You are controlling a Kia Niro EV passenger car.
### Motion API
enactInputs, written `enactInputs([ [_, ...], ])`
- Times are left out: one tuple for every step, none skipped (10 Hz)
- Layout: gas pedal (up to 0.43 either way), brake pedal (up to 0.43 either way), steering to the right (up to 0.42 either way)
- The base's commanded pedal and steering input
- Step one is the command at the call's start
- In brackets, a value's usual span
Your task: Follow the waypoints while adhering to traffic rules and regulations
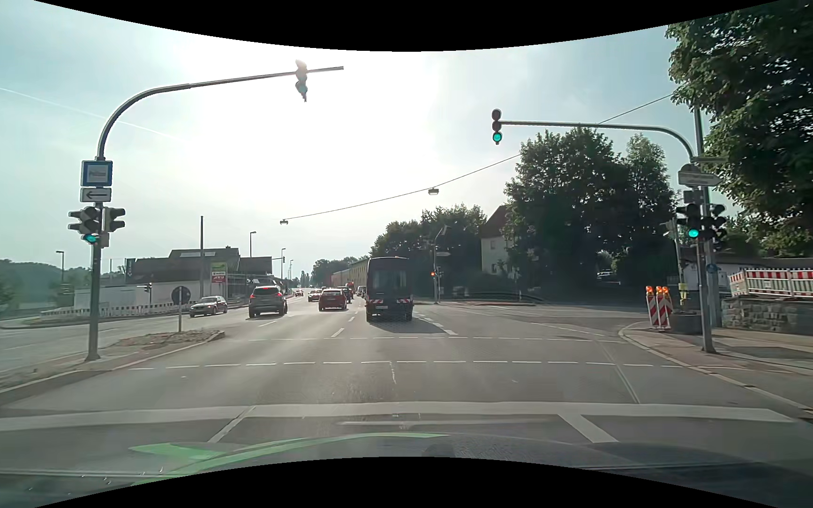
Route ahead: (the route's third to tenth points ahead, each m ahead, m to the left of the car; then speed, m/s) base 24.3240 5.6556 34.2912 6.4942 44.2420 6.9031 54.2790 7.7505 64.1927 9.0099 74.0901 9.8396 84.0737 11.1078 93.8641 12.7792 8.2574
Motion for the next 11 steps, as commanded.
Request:
enactInputs([
  [0.150,0.000,-0.011],
  [0.150,0.000,-0.012],
  [0.150,0.000,-0.014],
  [0.150,0.000,-0.014],
  [0.150,0.000,-0.014],
  [0.157,0.000,-0.014],
  [0.169,0.000,-0.016],
  [0.177,0.000,-0.017],
  [0.177,0.000,-0.017],
  [0.177,0.000,-0.018],
  [0.177,0.000,-0.019],
])
